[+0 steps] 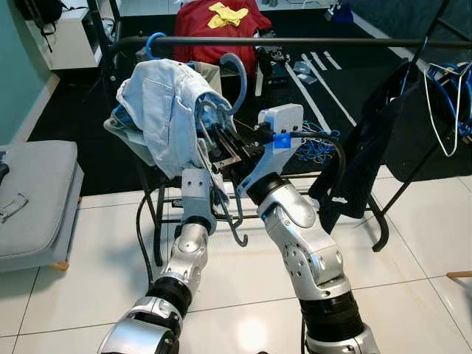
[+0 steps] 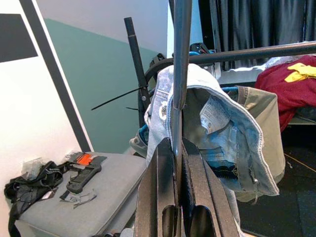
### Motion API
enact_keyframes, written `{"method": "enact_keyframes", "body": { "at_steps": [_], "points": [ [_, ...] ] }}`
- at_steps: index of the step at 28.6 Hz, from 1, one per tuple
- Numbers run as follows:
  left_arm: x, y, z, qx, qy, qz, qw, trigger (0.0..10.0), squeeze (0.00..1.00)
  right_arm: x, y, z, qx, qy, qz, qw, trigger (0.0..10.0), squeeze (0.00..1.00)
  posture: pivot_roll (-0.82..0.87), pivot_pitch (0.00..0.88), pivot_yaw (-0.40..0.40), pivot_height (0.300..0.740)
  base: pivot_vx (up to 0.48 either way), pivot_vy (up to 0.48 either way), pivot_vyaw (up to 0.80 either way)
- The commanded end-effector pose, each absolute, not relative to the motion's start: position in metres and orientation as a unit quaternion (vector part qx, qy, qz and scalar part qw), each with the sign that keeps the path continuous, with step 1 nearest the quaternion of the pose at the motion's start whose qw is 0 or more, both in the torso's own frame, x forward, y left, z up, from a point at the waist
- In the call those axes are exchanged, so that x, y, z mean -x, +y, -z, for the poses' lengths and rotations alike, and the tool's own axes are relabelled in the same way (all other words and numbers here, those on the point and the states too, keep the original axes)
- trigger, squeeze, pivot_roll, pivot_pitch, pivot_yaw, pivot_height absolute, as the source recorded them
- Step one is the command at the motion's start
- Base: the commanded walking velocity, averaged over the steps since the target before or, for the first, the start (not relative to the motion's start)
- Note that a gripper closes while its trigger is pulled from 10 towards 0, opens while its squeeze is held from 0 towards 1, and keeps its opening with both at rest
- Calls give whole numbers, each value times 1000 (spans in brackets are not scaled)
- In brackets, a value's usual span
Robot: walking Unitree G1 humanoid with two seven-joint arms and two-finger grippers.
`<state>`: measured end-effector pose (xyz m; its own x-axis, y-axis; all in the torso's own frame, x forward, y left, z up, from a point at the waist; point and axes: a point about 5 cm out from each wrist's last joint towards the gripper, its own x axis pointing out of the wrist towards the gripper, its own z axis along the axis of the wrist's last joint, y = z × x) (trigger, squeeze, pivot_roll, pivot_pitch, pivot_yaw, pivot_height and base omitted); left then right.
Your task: Hang hanger
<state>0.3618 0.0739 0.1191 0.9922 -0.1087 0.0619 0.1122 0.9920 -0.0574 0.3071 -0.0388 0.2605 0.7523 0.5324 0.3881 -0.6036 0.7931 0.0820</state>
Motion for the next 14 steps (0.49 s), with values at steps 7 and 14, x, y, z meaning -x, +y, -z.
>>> {"method": "enact_keyframes", "body": {
  "at_steps": [7, 14],
  "points": [
    [-356, 84, -102, 17, 1, 50, 999, 0, 0, -303, -38, -278, -107, -213, -314, 919, 10000, 0, -99, 189, 18, 740, 0, 0, 0],
    [-354, 87, -111, 21, -28, 120, 992, 0, 0, -303, -42, -273, -89, -214, -308, 923, 10000, 0, -92, 161, 26, 740, 0, 0, 0]
  ]
}}
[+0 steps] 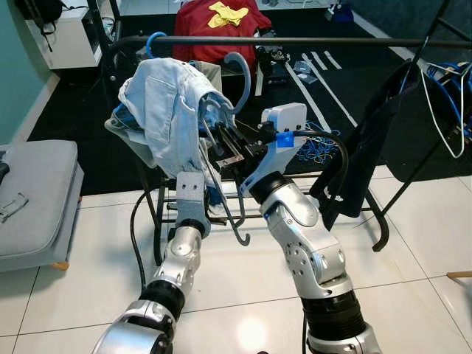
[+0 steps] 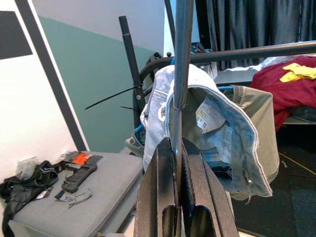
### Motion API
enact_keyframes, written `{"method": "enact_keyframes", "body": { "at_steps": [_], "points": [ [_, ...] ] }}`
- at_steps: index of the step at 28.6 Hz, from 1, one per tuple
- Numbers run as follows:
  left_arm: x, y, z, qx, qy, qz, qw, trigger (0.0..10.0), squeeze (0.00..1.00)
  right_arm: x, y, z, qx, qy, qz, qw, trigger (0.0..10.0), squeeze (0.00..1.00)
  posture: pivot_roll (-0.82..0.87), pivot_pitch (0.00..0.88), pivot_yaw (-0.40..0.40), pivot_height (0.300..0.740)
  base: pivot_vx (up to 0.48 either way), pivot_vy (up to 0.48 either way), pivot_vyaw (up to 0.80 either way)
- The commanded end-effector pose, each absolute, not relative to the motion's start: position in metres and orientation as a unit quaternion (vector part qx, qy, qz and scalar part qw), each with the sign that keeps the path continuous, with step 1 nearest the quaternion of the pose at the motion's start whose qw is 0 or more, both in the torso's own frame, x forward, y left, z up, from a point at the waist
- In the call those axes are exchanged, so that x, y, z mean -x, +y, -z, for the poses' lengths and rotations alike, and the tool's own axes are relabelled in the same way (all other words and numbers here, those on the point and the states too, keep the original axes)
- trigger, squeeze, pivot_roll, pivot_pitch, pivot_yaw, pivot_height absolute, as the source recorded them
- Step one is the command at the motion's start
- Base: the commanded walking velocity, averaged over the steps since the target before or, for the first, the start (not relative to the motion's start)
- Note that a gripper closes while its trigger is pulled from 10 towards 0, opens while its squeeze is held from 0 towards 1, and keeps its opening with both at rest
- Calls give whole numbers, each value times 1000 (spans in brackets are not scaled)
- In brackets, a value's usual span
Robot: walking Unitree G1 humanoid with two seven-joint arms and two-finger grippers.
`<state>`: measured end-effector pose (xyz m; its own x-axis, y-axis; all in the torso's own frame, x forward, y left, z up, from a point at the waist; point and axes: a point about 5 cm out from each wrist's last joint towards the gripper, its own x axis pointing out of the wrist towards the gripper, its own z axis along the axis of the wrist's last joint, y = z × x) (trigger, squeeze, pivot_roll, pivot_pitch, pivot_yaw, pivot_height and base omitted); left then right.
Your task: Hang hanger
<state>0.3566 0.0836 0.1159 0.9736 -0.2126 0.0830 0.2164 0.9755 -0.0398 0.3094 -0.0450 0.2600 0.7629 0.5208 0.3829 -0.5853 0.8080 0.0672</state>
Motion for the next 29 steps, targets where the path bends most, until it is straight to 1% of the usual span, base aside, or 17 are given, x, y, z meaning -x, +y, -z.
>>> {"method": "enact_keyframes", "body": {
  "at_steps": [1, 5, 6, 8, 9, 11, 12, 14, 15, 16, 18, 19, 22, 25, 27, 28, 29],
  "points": [
    [-354, 92, -117, 19, -31, 147, 988, 0, 0, -304, -45, -269, -81, -212, -303, 925, 10000, 0, -84, 150, 29, 740, 0, 0, 0],
    [-354, 92, -117, 19, -31, 147, 988, 0, 0, -304, -45, -269, -81, -212, -303, 925, 10000, 0, -84, 150, 29, 740, 0, 0, 0],
    [-352, 100, -124, 19, -30, 178, 983, 0, 0, -305, -50, -264, -75, -209, -296, 929, 10000, 0, -67, 131, 27, 740, 0, 0, 0],
    [-352, 100, -124, 19, -30, 178, 983, 0, 0, -305, -50, -264, -75, -209, -296, 929, 10000, 0, -67, 131, 27, 740, 0, 0, 0],
    [-346, 115, -136, 29, -23, 212, 977, 0, 0, -306, -56, -259, -71, -206, -285, 933, 10000, 0, -54, 116, 23, 740, 0, 0, 0],
    [-346, 115, -136, 29, -23, 212, 977, 0, 0, -306, -56, -259, -71, -206, -285, 933, 10000, 0, -54, 116, 23, 740, 0, 0, 0],
    [-338, 129, -149, 33, -18, 252, 967, 0, 0, -307, -62, -255, -68, -203, -277, 937, 10000, 0, -41, 111, 24, 740, 0, 0, 0],
    [-338, 129, -149, 33, -18, 252, 967, 0, 0, -307, -62, -255, -68, -203, -277, 937, 10000, 0, -41, 111, 24, 740, 0, 0, 0],
    [-331, 136, -159, 35, -13, 286, 957, 0, 0, -308, -65, -252, -65, -200, -273, 939, 10000, 0, -37, 109, 25, 740, 0, 0, 0],
    [-331, 136, -159, 35, -13, 286, 957, 0, 0, -308, -65, -252, -65, -200, -273, 939, 10000, 0, -37, 109, 25, 740, 0, 0, 0],
    [-321, 143, -171, 18, 4, 349, 937, 0, 0, -308, -69, -247, -54, -195, -272, 941, 10000, 0, -35, 104, 32, 740, 0, 0, 0],
    [-321, 143, -171, 18, 4, 349, 937, 0, 0, -308, -69, -247, -54, -195, -272, 941, 10000, 0, -35, 104, 32, 740, 0, 0, 0],
    [-315, 150, -174, -11, 32, 388, 921, 0, 0, -310, -74, -243, -43, -192, -269, 943, 10000, 0, -33, 103, 39, 740, 0, 0, 0],
    [-313, 152, -178, 0, 37, 395, 918, 0, 0, -311, -77, -243, -41, -192, -263, 945, 10000, 0, -31, 101, 41, 740, 0, 0, 0],
    [-307, 143, -189, 48, 37, 424, 904, 0, 0, -313, -80, -242, -42, -193, -253, 947, 10000, 0, -30, 98, 43, 740, 0, 0, 0],
    [-307, 143, -189, 48, 37, 424, 904, 0, 0, -313, -80, -242, -42, -193, -253, 947, 10000, 0, -30, 98, 43, 740, 0, 0, 0],
    [-302, 136, -195, 76, 39, 441, 894, 0, 0, -314, -79, -241, -43, -194, -252, 947, 10000, 0, -30, 96, 44, 740, 0, 0, 0]
  ]
}}
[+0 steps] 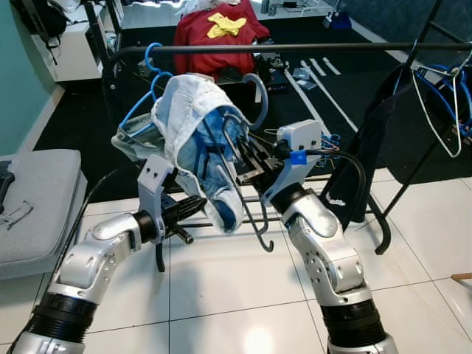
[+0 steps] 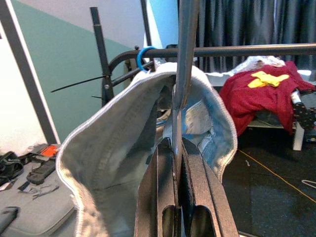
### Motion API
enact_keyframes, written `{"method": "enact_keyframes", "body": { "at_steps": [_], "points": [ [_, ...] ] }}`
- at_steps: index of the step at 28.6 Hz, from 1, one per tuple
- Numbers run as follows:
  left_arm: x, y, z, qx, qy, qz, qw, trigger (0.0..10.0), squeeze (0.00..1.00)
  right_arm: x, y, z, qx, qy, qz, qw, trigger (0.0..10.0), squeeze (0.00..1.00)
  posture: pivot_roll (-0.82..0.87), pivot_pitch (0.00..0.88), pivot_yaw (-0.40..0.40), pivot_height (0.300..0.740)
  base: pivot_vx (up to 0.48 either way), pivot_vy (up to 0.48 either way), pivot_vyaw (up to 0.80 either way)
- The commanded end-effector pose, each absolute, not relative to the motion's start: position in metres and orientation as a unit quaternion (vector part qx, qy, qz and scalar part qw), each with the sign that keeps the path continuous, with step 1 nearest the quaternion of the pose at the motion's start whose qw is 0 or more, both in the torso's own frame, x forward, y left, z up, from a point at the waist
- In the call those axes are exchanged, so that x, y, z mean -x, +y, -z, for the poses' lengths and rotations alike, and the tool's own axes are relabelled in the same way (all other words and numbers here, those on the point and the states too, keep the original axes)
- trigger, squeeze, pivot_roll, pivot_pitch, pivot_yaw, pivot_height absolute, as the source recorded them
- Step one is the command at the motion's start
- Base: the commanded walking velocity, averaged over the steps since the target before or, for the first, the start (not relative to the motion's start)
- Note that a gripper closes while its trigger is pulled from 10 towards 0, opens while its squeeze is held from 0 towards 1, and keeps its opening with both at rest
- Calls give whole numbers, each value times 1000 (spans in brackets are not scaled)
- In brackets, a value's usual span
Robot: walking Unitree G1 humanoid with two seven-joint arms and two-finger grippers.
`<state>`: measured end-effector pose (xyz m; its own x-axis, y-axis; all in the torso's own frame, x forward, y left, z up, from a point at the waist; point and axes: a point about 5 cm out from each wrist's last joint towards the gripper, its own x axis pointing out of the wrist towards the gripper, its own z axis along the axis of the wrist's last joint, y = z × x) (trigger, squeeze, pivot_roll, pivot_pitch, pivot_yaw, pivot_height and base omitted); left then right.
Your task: Hang hanger
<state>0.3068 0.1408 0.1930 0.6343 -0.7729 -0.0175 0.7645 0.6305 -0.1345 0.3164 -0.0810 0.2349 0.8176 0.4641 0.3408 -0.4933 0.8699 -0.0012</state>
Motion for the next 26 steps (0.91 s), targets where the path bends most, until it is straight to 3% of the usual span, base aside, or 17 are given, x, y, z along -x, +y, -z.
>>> {"method": "enact_keyframes", "body": {
  "at_steps": [1, 13, 26],
  "points": [
    [-302, 136, -195, 76, 39, 441, 894, 0, 0, -314, -79, -241, -43, -194, -252, 947, 10000, 0, -30, 96, 44, 740, 0, 0, 0],
    [-292, 117, -227, 159, 25, 504, 848, 0, 0, -310, -67, -229, -43, -189, -258, 946, 10000, 0, -29, 91, 53, 740, 0, 0, 0],
    [-288, 110, -240, 189, 19, 522, 831, 0, 0, -312, -57, -204, -12, -170, -259, 951, 10000, 0, -25, 94, 49, 740, 0, 0, 0]
  ]
}}
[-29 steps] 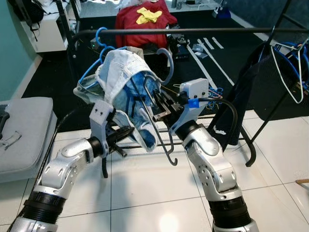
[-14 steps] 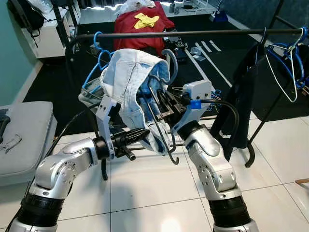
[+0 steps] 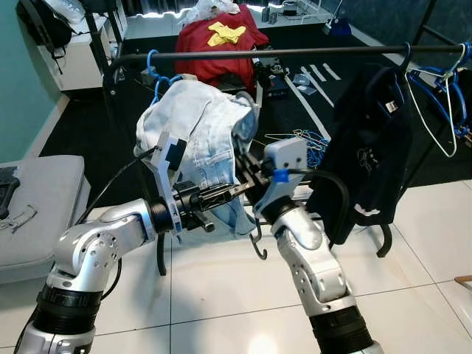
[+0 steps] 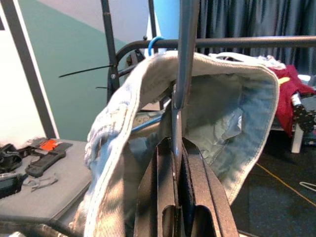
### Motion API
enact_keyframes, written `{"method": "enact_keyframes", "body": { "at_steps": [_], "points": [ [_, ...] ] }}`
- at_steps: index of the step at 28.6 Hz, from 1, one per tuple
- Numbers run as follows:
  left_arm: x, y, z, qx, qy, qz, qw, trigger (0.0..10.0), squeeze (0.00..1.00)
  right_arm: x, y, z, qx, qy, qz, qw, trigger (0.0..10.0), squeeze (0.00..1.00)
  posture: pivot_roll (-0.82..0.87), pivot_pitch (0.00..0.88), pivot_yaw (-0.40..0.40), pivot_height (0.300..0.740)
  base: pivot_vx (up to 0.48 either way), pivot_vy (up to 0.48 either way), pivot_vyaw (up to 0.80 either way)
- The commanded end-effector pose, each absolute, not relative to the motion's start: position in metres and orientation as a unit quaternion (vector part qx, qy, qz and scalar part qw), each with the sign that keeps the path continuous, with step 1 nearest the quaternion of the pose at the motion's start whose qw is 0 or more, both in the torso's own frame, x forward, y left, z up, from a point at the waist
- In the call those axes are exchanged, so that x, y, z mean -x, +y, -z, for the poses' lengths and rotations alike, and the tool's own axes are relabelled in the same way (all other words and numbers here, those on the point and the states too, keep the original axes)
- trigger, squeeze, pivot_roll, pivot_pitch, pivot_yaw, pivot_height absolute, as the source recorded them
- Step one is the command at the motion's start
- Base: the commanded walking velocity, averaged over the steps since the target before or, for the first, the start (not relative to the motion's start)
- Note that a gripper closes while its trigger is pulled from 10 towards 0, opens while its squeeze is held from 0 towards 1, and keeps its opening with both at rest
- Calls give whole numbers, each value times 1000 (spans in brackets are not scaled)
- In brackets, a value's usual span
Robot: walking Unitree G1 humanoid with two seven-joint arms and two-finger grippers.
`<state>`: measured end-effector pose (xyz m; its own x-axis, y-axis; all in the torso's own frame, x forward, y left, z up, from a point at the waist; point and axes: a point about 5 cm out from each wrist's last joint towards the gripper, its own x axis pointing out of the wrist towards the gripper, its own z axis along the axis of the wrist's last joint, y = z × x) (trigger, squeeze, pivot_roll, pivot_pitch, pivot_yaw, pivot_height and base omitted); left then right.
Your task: Hang hanger
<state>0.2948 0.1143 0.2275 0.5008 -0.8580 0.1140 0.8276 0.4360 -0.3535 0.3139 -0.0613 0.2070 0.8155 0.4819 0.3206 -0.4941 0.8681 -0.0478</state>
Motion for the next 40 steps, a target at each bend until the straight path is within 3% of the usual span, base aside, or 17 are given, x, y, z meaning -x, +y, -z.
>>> {"method": "enact_keyframes", "body": {
  "at_steps": [1, 16, 24, 30, 32, 40],
  "points": [
    [-288, 110, -240, 189, 19, 522, 831, 0, 0, -312, -57, -204, -12, -170, -259, 951, 10000, 0, -25, 94, 49, 740, 0, 0, 0],
    [-273, 106, -219, 146, 86, 544, 822, 0, 0, -335, -87, -222, -91, -175, -167, 966, 10000, 0, -30, 88, 49, 740, 0, 0, 0],
    [-259, 107, -189, 76, 155, 564, 808, 0, 0, -352, -118, -242, -123, -191, -116, 967, 10000, 0, -33, 81, 47, 740, 0, 0, 0],
    [-262, 113, -169, 31, 183, 538, 822, 0, 0, -356, -121, -248, -143, -181, -129, 964, 10000, 0, -34, 80, 45, 740, 0, 0, 0],
    [-268, 118, -163, 25, 182, 512, 839, 0, 0, -357, -119, -250, -153, -168, -153, 962, 10000, 0, -35, 86, 45, 740, 0, 0, 0],
    [-271, 123, -159, 24, 184, 498, 847, 0, 0, -356, -120, -249, -142, -157, -166, 963, 10000, 0, -40, 88, 44, 740, 0, 0, 0]
  ]
}}
